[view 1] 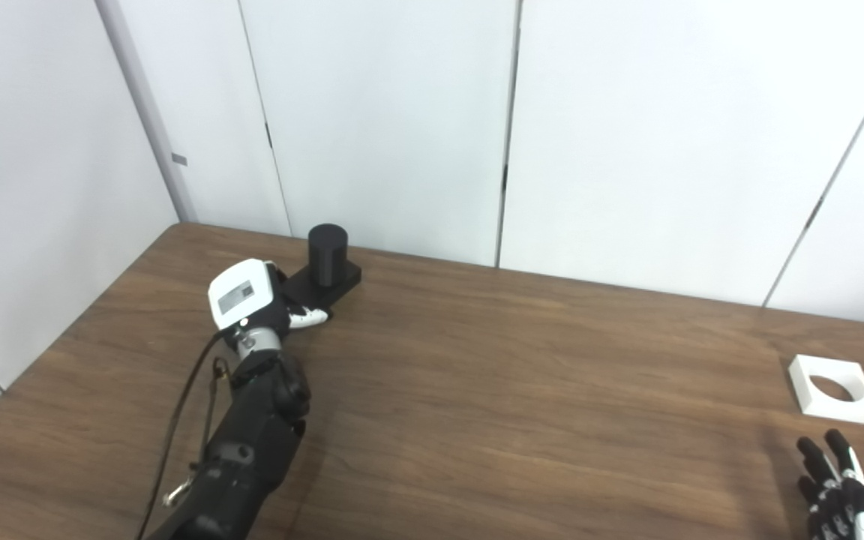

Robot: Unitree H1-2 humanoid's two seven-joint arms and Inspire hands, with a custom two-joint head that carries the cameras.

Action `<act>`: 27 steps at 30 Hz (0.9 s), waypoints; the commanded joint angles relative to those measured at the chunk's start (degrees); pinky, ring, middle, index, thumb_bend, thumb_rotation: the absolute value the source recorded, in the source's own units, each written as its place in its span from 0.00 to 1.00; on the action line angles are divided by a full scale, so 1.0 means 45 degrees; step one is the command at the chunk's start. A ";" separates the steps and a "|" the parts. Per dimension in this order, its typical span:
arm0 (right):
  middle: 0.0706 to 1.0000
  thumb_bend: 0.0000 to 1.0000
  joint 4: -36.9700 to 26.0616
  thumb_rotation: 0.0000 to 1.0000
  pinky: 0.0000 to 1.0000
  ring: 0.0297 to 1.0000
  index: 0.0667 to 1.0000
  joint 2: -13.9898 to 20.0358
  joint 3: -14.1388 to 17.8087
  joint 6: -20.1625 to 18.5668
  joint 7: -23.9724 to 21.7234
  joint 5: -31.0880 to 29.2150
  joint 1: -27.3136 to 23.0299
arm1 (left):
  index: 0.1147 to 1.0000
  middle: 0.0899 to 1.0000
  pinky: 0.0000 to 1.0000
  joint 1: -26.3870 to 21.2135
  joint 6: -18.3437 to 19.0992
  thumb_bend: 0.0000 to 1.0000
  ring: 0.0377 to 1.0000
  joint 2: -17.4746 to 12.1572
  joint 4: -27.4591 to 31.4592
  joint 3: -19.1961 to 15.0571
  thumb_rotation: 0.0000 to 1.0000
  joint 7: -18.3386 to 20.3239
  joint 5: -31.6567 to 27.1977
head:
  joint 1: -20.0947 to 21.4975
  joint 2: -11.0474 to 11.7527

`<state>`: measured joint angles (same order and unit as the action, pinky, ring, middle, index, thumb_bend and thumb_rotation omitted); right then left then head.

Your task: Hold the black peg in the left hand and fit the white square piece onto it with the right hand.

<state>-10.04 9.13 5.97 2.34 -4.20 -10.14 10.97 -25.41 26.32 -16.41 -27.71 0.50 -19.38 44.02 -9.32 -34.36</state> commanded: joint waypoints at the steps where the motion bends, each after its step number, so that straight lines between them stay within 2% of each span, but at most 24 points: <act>1: 0.94 0.59 0.0148 1.00 1.00 1.00 1.00 -0.0110 -0.0136 -0.0073 -0.0097 0.0103 0.0205 | 0.42 0.73 0.81 -0.0019 -0.0192 0.51 0.82 -0.0090 0.1269 0.0102 0.05 0.0328 -0.0418 | 0.0067 -0.0036; 8: 0.94 0.59 -0.0118 1.00 1.00 1.00 1.00 -0.0220 -0.0234 -0.0347 0.0041 0.0439 0.0280 | 0.42 0.74 0.71 0.1324 -0.0036 0.50 0.78 -0.0053 0.4646 0.0976 0.05 0.2574 -0.1275 | 0.0371 -0.0196; 11: 0.93 0.59 -0.0174 1.00 1.00 1.00 1.00 -0.0265 -0.0264 -0.0360 0.0117 0.0645 0.0289 | 0.42 0.75 0.68 0.1890 -0.0390 0.50 0.78 -0.0114 0.5853 0.1246 0.05 0.3498 -0.1850 | 0.0474 -0.0265; 16: 0.93 0.57 -0.0291 1.00 1.00 1.00 1.00 -0.0287 -0.0342 -0.0470 0.0186 0.0813 0.0332 | 0.42 0.80 0.71 0.2504 -0.1098 0.50 0.83 -0.0323 0.6930 0.1598 0.06 0.4249 -0.2274 | 0.0668 -0.0391; 21: 0.93 0.59 -0.0504 1.00 1.00 1.00 1.00 -0.0329 -0.0469 -0.0678 0.0345 0.1099 0.0371 | 0.42 0.81 0.76 0.3207 -0.2236 0.50 0.86 -0.0530 0.7768 0.2074 0.06 0.4751 -0.2452 | 0.1076 -0.0627; 27: 0.90 0.58 -0.0713 1.00 1.00 1.00 1.00 -0.0395 -0.0642 -0.0800 0.0601 0.1403 0.0397 | 0.42 0.83 0.86 0.3958 -0.2597 0.50 0.90 -0.0618 0.8765 0.2622 0.06 0.5694 -0.2482 | 0.1483 -0.0961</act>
<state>-12.30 8.62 3.83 -0.21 -1.20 -4.24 12.01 -6.32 16.28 -18.15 8.91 12.60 5.93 33.19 -2.90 -38.40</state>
